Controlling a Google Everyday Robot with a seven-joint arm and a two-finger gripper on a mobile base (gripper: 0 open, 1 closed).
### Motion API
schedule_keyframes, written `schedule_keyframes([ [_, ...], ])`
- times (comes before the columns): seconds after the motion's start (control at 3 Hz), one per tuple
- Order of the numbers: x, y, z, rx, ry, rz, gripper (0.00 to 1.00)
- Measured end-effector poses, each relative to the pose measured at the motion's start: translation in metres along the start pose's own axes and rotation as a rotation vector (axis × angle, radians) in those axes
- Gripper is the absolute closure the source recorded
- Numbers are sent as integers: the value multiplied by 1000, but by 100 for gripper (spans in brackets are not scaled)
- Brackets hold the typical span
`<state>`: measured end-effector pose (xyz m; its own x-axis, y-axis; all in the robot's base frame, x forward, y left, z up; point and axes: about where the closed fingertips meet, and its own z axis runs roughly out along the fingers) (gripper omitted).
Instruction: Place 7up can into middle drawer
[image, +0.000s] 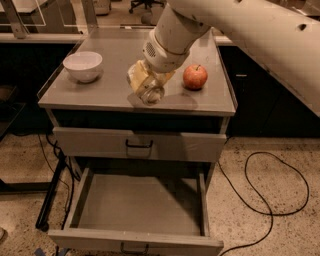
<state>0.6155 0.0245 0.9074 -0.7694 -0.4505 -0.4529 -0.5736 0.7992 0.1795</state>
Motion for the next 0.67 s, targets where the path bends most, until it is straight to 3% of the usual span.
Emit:
schedule_keyframes([
  [0.33,18,15,-6,-10,-3,10,100],
  [0.67,50,46,-14,-46,0,49,100],
])
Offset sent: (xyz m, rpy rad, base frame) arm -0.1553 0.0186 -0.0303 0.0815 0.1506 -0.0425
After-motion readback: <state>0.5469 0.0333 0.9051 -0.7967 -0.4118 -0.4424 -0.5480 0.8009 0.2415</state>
